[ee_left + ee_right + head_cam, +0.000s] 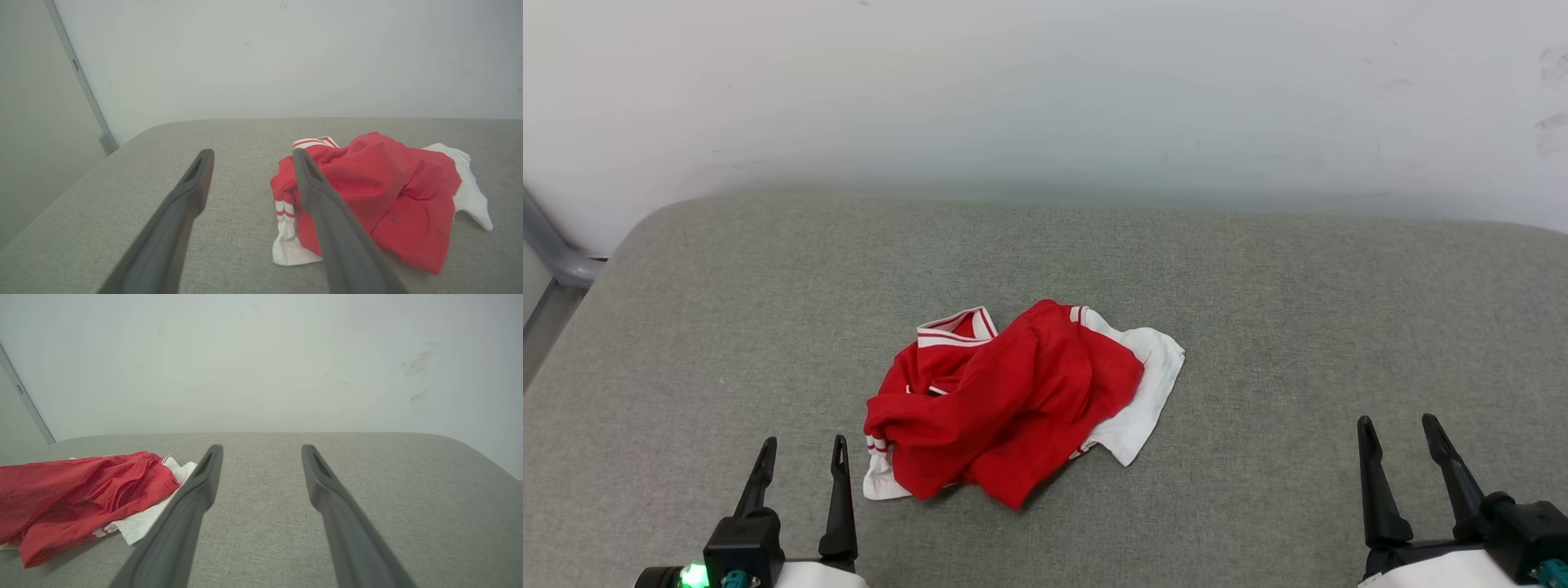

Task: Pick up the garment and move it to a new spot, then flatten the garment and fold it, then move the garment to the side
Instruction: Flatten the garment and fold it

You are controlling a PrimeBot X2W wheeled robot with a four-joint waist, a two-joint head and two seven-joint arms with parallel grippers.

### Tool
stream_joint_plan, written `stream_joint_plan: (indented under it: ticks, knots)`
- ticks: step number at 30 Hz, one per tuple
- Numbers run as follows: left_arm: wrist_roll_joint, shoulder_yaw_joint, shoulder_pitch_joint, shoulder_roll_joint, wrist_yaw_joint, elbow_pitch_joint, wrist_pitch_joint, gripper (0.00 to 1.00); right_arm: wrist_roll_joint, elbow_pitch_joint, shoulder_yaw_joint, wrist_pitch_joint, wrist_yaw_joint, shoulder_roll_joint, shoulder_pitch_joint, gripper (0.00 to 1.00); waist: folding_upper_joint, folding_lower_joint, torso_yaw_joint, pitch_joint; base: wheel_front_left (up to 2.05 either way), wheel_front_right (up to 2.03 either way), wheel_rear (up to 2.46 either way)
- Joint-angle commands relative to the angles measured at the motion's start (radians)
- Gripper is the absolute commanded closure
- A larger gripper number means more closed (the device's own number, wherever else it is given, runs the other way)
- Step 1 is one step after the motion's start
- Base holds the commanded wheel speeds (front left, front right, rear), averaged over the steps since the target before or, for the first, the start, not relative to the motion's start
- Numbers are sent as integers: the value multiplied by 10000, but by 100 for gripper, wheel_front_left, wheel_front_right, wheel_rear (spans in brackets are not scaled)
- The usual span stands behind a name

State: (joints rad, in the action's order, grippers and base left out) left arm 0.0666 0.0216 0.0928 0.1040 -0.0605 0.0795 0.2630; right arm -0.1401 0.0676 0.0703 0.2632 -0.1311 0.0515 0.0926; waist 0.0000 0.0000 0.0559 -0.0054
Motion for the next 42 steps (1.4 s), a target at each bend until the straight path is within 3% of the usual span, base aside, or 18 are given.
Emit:
stream_joint_plan:
  ticks: [1, 11, 16, 18, 22, 26, 32, 37, 39, 42]
  knots:
    - [-38, -60, 32, -49, 56, 23, 26, 0, 36, -5, 1, 24, 7, -24, 82, 0, 0, 0, 3, -4, 0, 0, 0]
    - [-177, -179, -68, -185, 227, 102, 26, 0, 281, -181, 341, 24, 7, -25, -459, 0, 0, 0, 121, 7, 0, 0, 0]
    - [-219, -217, -194, -239, 318, 131, 26, 0, 879, -558, 735, 24, 7, -25, -1538, 0, 0, 0, 339, 79, 0, 0, 0]
    - [-260, -226, -321, -276, 389, 154, 26, 0, 1514, -825, 697, 24, 7, -2, -2710, 0, 0, 0, 563, 216, 0, 0, 0]
    - [-241, -222, -528, -335, 433, 86, 26, 0, 1500, -409, 138, 24, 8, 603, -4033, 0, 0, 0, 810, 540, 0, 0, 0]
    - [-203, -187, -743, -377, 478, 60, 26, 0, 1140, 812, -1103, -157, 10, 1508, -5335, 0, 0, 0, 1040, 852, 0, 0, 0]
    - [-131, -123, -1041, -447, 478, -23, 26, 0, -269, 2004, -3521, -2384, 8, 2884, -7084, 0, 0, 0, 1353, 1381, 0, 0, 0]
    - [-77, -75, -1285, -495, 451, -90, 26, 0, -1947, 2377, -5736, -5054, 8, 4063, -8135, 0, 0, 0, 1563, 1806, 0, 0, 0]
    - [-57, -57, -1321, -503, 440, -109, 26, 0, -2355, 2368, -6082, -5568, 8, 4244, -8324, 0, 0, 0, 1605, 1891, 0, 0, 0]
    - [-20, -2, -1487, -516, 421, -159, 26, 0, -3363, 2312, -7192, -7166, 10, 4848, -8872, 0, 0, 0, 1734, 2172, 0, 0, 0]
